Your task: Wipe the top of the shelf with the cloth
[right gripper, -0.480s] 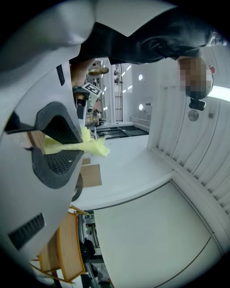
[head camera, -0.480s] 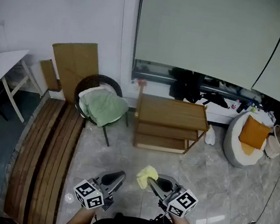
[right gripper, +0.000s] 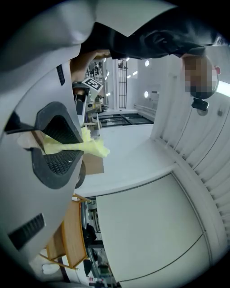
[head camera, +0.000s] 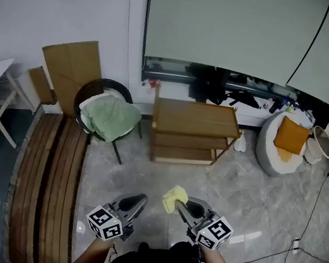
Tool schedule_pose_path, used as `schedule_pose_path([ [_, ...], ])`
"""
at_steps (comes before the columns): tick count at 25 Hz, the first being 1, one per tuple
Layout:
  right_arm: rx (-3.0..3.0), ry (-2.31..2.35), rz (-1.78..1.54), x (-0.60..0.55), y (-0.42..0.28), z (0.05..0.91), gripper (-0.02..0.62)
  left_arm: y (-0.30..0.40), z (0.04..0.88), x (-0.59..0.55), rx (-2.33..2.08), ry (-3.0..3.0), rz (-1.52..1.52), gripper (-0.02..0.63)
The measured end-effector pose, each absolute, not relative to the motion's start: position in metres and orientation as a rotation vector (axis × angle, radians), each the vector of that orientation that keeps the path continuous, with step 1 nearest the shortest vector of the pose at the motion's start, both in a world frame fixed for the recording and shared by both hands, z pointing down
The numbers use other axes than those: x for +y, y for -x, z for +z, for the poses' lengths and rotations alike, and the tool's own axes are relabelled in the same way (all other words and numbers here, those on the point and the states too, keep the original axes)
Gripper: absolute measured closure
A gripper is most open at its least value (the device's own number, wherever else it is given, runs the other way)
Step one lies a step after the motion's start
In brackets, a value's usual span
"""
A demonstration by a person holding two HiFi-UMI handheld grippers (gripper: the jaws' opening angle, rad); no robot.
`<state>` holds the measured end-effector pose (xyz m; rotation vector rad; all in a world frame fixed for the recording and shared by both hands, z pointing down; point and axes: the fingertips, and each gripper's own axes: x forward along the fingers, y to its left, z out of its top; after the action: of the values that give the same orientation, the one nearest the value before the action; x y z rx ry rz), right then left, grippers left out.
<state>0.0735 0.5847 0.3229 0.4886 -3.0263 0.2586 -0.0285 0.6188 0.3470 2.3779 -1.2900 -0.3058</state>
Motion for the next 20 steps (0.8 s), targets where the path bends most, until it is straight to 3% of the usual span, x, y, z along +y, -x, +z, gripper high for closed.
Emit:
schedule_pose_path([
  [10, -2.990, -0.632, 0.305, 0.536, -0.098, 0.337, 0.549, 0.007, 0.368, 0.563, -1.160, -2.358, -0.355, 0.594],
  [20, -3.028, -0.494, 0.370, 0.405, -0.084, 0.349, 0.549, 0.015, 0.372, 0.430, -1.230, -2.270, -0.304, 0.594],
])
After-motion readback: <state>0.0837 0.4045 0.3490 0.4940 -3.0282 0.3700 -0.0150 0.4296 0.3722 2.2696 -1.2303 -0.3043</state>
